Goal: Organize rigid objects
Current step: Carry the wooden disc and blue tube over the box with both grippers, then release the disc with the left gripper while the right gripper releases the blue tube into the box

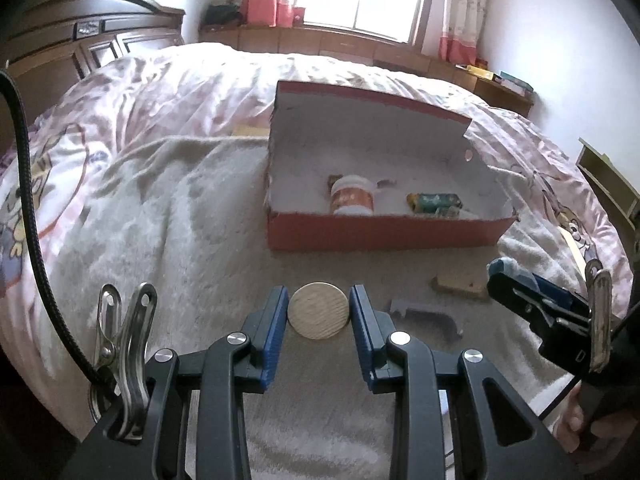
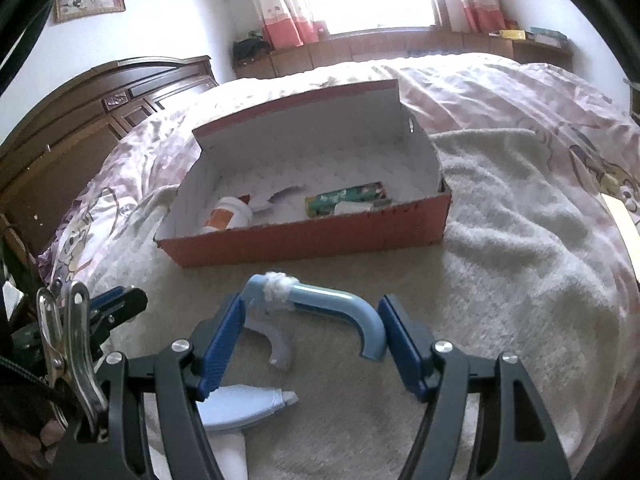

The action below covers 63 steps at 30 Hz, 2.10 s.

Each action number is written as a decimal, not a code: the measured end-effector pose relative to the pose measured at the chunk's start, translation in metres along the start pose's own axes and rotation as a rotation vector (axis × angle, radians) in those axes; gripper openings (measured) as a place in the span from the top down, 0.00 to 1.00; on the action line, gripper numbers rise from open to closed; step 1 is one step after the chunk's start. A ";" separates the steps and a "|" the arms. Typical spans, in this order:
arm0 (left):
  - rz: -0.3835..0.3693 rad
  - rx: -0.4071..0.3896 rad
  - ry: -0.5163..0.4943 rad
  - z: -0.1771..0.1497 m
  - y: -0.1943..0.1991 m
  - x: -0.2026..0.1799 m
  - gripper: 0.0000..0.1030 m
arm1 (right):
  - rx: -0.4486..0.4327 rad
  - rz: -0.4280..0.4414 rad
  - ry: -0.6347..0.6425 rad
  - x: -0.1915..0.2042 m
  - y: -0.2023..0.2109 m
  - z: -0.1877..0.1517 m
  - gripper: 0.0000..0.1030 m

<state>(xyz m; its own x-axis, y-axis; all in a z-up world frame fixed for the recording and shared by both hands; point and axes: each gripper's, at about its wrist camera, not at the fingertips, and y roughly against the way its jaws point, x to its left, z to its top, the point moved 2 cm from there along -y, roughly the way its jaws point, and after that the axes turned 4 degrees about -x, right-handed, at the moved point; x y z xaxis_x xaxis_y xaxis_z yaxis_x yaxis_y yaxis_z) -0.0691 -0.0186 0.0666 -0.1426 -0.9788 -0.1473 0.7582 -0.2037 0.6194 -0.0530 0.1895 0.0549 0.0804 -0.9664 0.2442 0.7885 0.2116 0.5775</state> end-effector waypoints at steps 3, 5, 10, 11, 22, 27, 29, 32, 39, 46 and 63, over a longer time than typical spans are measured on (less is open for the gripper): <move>-0.004 -0.013 -0.018 0.009 0.000 -0.006 0.69 | -0.008 0.005 0.001 -0.001 0.001 0.006 0.30; -0.007 -0.018 -0.026 0.014 0.000 -0.008 0.68 | -0.014 0.009 0.002 -0.002 0.002 0.010 0.30; -0.013 -0.034 -0.053 0.028 -0.001 -0.016 0.69 | -0.029 0.019 0.012 0.000 0.003 0.022 0.30; -0.013 -0.038 -0.056 0.030 -0.001 -0.017 0.68 | -0.031 0.022 0.014 0.001 0.003 0.025 0.30; -0.027 -0.058 -0.084 0.054 -0.004 -0.026 0.68 | -0.069 0.043 0.049 0.009 0.005 0.052 0.30; -0.031 -0.074 -0.091 0.064 -0.006 -0.030 0.68 | -0.084 0.044 0.059 0.010 0.003 0.064 0.30; -0.032 -0.076 -0.090 0.067 -0.008 -0.030 0.68 | -0.087 0.043 0.061 0.009 0.000 0.068 0.30; -0.031 -0.073 -0.088 0.070 -0.013 -0.029 0.68 | -0.088 0.042 0.066 0.009 -0.003 0.073 0.30; -0.029 -0.063 -0.086 0.077 -0.027 -0.029 0.68 | -0.081 0.041 0.071 0.006 -0.017 0.082 0.30; -0.032 -0.047 -0.089 0.083 -0.045 -0.030 0.69 | -0.072 0.039 0.075 0.004 -0.035 0.088 0.30; -0.030 0.004 -0.084 0.084 -0.088 -0.027 0.69 | -0.035 0.010 0.087 -0.005 -0.077 0.092 0.30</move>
<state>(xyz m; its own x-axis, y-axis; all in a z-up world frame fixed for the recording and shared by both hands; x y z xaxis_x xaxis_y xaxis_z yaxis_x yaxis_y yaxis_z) -0.1847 0.0242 0.0808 -0.2176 -0.9708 -0.1009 0.7504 -0.2325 0.6187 -0.1702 0.1913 0.0806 0.1396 -0.9737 0.1802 0.8080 0.2172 0.5477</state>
